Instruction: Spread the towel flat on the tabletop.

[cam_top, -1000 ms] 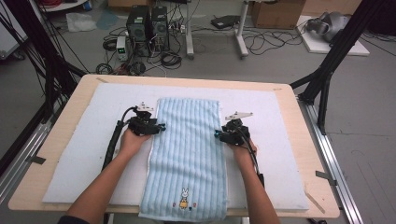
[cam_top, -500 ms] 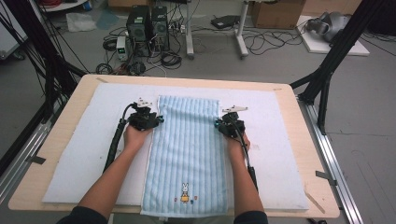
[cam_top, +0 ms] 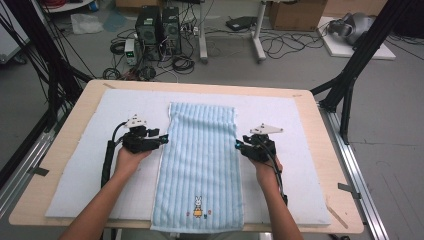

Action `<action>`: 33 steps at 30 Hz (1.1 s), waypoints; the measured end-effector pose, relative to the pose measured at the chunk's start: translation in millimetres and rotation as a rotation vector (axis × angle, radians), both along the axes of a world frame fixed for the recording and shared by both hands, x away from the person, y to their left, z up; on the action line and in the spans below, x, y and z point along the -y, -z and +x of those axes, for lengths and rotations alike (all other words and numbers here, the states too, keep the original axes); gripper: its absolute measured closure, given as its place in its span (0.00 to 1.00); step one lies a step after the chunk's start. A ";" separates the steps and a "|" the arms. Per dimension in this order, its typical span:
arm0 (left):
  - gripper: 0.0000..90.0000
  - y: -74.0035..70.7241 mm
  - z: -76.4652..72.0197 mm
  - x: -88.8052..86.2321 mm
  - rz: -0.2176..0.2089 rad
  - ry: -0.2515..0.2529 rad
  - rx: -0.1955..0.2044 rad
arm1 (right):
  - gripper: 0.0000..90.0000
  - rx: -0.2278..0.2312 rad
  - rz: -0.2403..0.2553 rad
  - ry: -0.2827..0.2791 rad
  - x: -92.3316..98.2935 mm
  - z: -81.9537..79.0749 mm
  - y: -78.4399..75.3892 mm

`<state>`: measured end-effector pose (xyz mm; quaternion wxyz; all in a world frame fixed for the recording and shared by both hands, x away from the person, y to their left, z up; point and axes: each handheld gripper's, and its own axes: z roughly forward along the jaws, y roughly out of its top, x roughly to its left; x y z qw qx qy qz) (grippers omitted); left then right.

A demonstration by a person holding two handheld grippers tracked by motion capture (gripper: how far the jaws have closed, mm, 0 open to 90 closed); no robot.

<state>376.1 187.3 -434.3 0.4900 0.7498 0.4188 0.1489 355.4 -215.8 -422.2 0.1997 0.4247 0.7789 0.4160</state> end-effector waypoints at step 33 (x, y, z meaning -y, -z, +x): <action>0.95 17.1 -75.9 21.4 0.184 0.212 -0.014 | 0.93 -0.116 -0.019 -0.211 -7.8 -70.4 27.5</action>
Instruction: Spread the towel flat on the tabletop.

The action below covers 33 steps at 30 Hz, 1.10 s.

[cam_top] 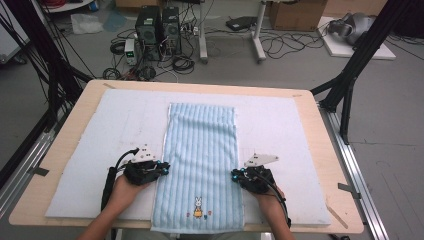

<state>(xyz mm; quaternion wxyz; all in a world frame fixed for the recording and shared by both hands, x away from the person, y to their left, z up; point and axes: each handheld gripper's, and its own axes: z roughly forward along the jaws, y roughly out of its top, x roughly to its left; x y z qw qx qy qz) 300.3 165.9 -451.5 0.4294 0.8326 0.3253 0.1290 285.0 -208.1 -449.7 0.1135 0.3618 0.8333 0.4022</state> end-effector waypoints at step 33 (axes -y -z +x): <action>0.53 -9.2 -6.3 -36.3 -0.251 -0.070 0.008 | 0.74 0.017 0.087 0.020 11.3 -17.1 -12.4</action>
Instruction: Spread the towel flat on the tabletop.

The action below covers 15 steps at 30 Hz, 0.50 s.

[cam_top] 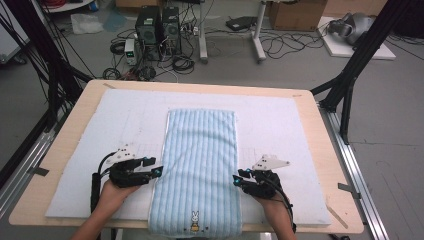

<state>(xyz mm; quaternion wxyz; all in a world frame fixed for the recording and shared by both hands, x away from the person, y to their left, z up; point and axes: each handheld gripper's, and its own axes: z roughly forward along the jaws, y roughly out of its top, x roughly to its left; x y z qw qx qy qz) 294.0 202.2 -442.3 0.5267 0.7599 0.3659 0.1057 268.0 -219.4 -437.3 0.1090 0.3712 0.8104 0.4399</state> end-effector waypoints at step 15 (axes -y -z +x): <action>0.46 -16.2 36.0 -10.8 -0.066 -0.104 0.079 | 0.78 0.029 -0.120 -0.077 -10.0 4.0 3.0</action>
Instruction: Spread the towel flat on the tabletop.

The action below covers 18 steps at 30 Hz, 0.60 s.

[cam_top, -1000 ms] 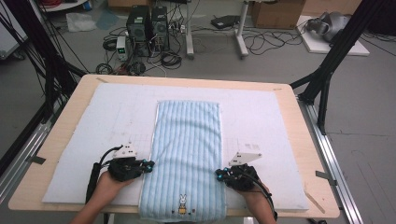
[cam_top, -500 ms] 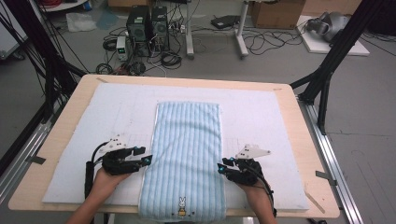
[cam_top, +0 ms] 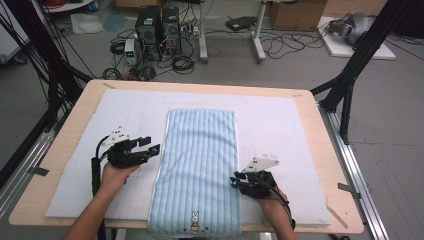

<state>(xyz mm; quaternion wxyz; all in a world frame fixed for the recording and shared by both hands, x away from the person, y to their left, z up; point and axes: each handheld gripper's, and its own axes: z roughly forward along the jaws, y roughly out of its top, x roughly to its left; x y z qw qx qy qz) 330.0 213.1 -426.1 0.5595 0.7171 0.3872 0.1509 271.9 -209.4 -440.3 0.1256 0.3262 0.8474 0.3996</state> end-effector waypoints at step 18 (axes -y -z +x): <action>0.21 -1.3 -4.0 -14.1 -0.021 -0.045 0.012 | 0.16 0.147 0.096 0.339 59.1 11.7 -25.9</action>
